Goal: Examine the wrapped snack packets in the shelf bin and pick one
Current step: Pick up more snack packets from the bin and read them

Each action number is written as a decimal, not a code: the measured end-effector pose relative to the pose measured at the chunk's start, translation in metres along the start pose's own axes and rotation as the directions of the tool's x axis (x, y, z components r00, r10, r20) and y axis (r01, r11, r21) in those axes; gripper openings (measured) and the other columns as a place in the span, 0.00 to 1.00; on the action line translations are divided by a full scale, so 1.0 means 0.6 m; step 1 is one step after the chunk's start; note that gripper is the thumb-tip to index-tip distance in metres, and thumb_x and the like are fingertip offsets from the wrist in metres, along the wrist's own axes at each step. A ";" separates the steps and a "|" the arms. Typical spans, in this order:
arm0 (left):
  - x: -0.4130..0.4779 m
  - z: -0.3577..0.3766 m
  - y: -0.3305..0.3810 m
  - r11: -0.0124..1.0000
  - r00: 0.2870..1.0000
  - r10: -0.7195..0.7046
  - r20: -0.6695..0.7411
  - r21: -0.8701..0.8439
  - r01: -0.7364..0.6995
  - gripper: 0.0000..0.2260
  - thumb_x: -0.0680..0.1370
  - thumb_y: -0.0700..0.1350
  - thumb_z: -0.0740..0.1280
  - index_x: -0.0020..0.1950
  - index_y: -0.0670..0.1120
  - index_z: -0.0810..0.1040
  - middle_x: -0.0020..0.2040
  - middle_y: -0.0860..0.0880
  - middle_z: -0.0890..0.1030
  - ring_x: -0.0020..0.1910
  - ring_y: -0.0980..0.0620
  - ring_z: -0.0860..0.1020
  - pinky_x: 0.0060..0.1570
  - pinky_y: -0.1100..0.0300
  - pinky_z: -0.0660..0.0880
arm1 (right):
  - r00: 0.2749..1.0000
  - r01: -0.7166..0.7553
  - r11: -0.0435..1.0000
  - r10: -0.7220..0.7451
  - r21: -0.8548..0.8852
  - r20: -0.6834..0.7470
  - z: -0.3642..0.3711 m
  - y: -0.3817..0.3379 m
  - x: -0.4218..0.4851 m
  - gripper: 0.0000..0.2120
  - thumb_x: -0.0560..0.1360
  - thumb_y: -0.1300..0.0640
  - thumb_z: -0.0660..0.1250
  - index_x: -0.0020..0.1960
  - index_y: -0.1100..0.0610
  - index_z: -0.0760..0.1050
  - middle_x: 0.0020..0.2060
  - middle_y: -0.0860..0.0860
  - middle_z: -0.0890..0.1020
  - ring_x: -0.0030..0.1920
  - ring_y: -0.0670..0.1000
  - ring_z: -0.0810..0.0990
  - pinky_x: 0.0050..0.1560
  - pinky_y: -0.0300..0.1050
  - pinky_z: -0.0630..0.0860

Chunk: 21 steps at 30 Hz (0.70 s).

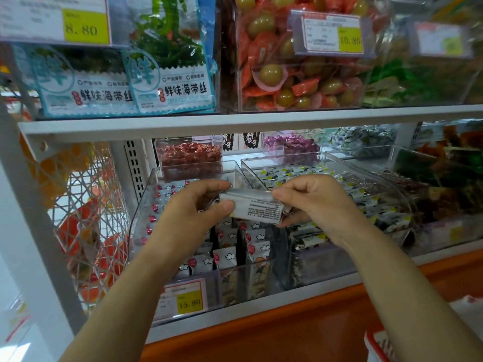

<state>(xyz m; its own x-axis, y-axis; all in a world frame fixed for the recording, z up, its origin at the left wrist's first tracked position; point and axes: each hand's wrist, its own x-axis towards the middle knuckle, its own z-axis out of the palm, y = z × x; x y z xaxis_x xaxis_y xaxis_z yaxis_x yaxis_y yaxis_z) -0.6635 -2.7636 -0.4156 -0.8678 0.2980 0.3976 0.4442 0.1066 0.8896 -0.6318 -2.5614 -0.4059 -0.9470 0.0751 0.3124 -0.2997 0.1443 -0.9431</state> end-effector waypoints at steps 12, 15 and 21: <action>0.006 0.022 -0.013 0.999 0.996 0.025 -0.086 -0.023 -0.027 0.10 0.78 0.42 0.64 0.42 0.55 0.80 0.40 0.58 0.84 0.42 0.57 0.82 0.42 0.68 0.78 | 0.977 0.048 0.998 -0.041 0.028 -0.208 0.022 0.009 -0.007 0.07 0.74 0.60 0.68 0.38 0.59 0.82 0.34 0.57 0.84 0.31 0.52 0.83 0.26 0.38 0.78; 0.010 0.028 -0.015 0.999 0.990 0.004 -0.140 -0.052 -0.011 0.11 0.79 0.42 0.63 0.40 0.55 0.80 0.38 0.58 0.84 0.40 0.57 0.83 0.39 0.69 0.78 | 0.962 0.093 0.994 -0.074 0.059 -0.264 0.034 0.008 -0.008 0.11 0.76 0.58 0.66 0.36 0.59 0.80 0.32 0.55 0.83 0.31 0.49 0.83 0.27 0.39 0.79; 0.024 0.023 -0.020 0.993 0.933 -0.096 -0.348 -0.096 0.067 0.13 0.80 0.45 0.62 0.38 0.45 0.79 0.33 0.50 0.83 0.34 0.54 0.83 0.38 0.63 0.79 | 0.983 0.182 0.982 -0.184 -0.049 -0.030 0.057 0.015 -0.015 0.10 0.70 0.45 0.67 0.51 0.43 0.77 0.42 0.40 0.83 0.44 0.43 0.82 0.42 0.41 0.81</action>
<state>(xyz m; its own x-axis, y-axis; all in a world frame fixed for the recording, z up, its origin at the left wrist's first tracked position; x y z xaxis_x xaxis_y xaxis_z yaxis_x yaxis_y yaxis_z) -0.6784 -2.7472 -0.4233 -0.9295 -0.0626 0.3636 0.3620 0.0350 0.9315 -0.6301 -2.5945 -0.4210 -0.8719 0.0766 0.4837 -0.4611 0.2042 -0.8635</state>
